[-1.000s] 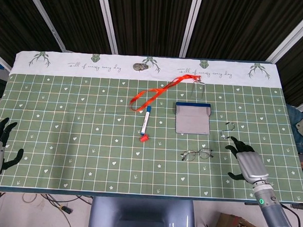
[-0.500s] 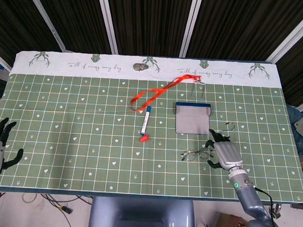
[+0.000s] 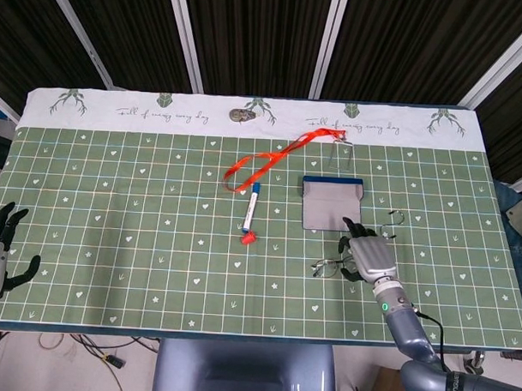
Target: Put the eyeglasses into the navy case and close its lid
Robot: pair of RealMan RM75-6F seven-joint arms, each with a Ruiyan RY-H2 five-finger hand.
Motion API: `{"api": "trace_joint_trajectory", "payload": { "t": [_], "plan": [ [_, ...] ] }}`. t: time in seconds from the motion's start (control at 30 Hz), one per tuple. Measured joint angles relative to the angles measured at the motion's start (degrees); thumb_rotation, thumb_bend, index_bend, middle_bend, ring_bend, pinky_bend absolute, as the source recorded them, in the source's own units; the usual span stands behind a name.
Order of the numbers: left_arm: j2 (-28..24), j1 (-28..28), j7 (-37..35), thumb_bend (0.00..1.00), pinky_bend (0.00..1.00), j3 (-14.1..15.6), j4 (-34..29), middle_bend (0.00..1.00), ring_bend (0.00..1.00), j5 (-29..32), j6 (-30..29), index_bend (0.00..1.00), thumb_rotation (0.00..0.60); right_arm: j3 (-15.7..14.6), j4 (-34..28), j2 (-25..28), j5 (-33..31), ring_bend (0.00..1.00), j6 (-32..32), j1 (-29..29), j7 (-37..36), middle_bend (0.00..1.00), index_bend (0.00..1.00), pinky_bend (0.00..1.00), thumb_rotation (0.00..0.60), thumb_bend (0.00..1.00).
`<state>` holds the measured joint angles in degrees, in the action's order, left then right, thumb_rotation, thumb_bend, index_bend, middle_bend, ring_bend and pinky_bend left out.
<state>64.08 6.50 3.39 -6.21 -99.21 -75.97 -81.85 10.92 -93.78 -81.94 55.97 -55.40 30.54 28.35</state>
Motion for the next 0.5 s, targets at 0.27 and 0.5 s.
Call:
{"api": "trace_joint_trajectory", "payload": {
  "t": [0.27, 0.5],
  "plan": [
    [0.03, -0.01, 0.17, 0.35, 0.00, -0.08, -0.12, 0.00, 0.00, 0.33, -0.01, 0.09, 0.600, -0.35, 1.52, -1.50, -1.62, 0.12, 0.18, 1.41, 0.26, 0.00, 0.48, 0.20, 0.600, 0.39],
    [0.08, -0.02, 0.24, 0.35, 0.00, -0.18, -0.19, 0.00, 0.00, 0.51, -0.13, 0.09, 0.600, -0.99, 3.21, -2.32, -1.87, 0.12, -0.50, 2.18, 1.08, 0.00, 0.48, 0.20, 0.600, 0.40]
  ]
}}
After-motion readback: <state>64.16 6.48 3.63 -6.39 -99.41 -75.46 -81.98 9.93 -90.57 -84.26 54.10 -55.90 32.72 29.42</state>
